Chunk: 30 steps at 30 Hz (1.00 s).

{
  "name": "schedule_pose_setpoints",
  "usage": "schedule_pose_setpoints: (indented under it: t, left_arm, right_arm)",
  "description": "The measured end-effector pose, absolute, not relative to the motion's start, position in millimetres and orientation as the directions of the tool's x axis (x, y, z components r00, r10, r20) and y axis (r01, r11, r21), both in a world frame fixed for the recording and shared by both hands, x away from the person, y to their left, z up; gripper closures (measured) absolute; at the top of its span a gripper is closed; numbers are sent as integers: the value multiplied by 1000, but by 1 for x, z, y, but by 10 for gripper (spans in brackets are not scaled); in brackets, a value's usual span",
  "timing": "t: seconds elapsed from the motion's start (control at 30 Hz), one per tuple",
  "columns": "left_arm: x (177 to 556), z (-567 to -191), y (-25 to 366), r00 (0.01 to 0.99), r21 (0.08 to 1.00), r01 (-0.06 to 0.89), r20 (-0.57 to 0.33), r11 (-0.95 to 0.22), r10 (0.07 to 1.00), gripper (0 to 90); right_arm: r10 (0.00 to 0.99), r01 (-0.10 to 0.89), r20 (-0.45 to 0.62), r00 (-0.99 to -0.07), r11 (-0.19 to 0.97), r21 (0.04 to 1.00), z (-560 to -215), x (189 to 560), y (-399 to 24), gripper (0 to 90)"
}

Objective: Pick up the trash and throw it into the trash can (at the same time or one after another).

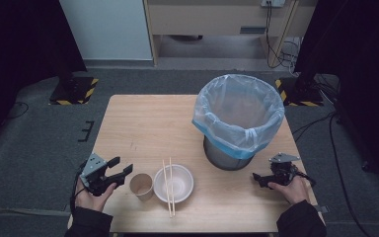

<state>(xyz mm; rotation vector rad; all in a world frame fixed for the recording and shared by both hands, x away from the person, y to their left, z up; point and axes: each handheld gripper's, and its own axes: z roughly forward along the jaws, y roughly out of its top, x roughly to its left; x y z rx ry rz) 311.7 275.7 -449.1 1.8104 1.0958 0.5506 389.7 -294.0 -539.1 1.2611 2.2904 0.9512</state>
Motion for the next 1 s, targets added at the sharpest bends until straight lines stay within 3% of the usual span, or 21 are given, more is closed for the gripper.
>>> schedule_pose_setpoints:
  t: [0.4, 0.83, 1.0]
  left_arm:
    - [313, -459, 259, 567, 802, 512, -47, -307, 822, 540]
    - [318, -468, 256, 583, 743, 575, -79, -341, 809, 672]
    - [320, -471, 255, 589, 723, 594, -92, -352, 803, 765]
  right_arm:
    - [842, 602, 12, -539, 376, 705, -539, 390, -294, 8]
    - [842, 601, 11, -540, 376, 705, -539, 390, -294, 8]
    - [842, 601, 11, -540, 376, 705, -539, 390, -294, 8]
